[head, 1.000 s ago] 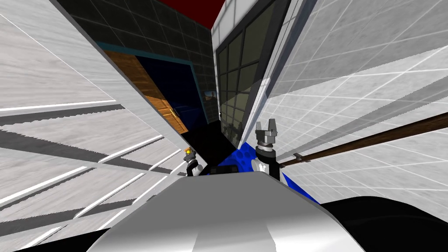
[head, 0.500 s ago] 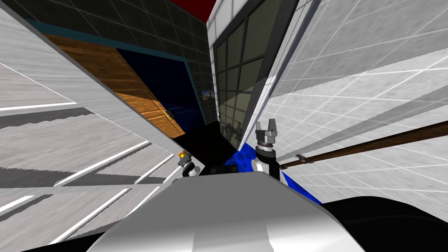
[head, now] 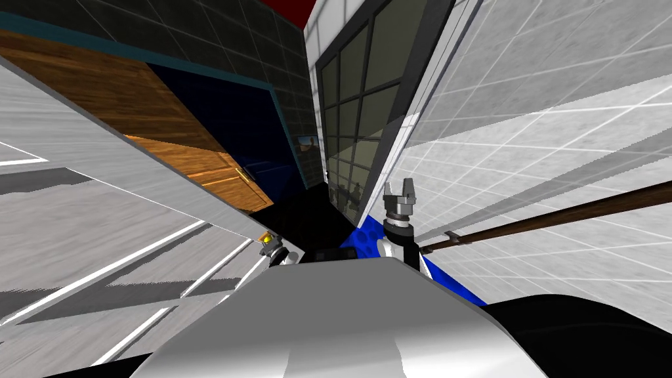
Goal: Push the door open
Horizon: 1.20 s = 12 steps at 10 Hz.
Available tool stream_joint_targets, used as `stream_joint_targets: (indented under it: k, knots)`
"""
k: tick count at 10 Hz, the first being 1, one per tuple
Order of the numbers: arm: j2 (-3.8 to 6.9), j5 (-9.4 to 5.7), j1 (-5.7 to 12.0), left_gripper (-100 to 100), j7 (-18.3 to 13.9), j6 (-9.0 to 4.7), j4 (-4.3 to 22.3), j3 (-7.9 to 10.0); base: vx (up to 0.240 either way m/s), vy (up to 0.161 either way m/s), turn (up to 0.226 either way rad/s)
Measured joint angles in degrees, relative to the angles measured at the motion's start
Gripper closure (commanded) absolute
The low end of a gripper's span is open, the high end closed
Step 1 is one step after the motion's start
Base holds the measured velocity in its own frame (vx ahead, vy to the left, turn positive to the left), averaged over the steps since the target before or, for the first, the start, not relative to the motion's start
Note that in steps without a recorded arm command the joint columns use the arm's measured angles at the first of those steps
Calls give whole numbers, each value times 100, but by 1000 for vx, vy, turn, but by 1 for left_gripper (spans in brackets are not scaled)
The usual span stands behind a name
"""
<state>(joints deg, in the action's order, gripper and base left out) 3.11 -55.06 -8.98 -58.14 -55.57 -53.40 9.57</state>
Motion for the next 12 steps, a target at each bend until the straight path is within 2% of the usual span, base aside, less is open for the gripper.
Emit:
stream_joint_targets:
  k: [1, 3, 4, 5, 6, 7, 9, 11, 12]
  knots:
    - [48, -10, 36, 100, -54, -50, 105, 28, 101, 54, -83]
    - [56, -136, -14, 100, -42, -80, 93, 200, 120, 73, -60]
    - [22, -166, -7, 100, -35, -173, 136, 261, 93, 52, -60]
    - [57, -215, 4, 100, -55, -212, 195, 330, 47, 35, -13]
    - [87, -262, 6, 100, -33, -172, 158, 388, 46, 37, -35]
    - [26, -284, -88, 100, 38, -160, 2, 421, 89, 61, -94]
    - [-23, -377, -139, 100, 43, -247, 66, 548, 110, 66, -59]
    - [-57, -499, -258, 100, 150, -221, -110, 709, 140, 80, -57]
    - [-113, -543, -314, 100, 180, -275, -131, 782, 155, 102, -57]
